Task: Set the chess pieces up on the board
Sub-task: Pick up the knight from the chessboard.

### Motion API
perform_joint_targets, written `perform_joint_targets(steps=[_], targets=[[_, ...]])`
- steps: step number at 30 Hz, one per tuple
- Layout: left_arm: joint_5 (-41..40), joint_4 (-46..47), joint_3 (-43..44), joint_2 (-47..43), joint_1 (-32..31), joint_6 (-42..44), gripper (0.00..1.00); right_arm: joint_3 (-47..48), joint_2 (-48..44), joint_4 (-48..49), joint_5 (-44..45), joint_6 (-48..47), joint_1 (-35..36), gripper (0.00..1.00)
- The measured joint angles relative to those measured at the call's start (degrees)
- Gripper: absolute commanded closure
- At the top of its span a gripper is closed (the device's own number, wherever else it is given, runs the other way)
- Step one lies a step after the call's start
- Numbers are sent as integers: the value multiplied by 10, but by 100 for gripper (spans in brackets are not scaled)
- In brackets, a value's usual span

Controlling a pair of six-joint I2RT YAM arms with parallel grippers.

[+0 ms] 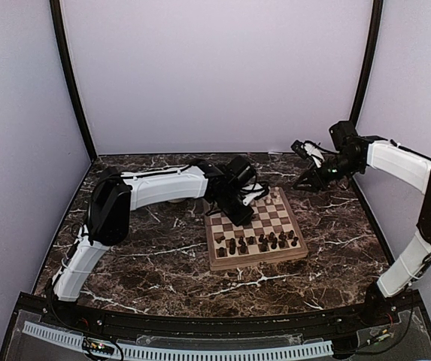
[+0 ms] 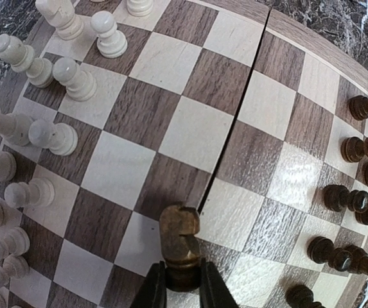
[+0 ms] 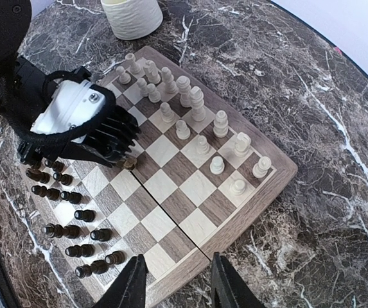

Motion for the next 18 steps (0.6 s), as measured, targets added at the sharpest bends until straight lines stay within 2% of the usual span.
perform_joint_targets(steps=[5, 12, 18], targets=[[-8, 29, -12, -9, 0, 2, 98, 22, 1, -9, -9, 0, 0, 63], [7, 148, -161, -136, 0, -1, 98, 61, 26, -35, -48, 9, 0, 61], [43, 274, -264, -241, -1, -7, 98, 83, 64, -67, -122, 24, 2, 58]])
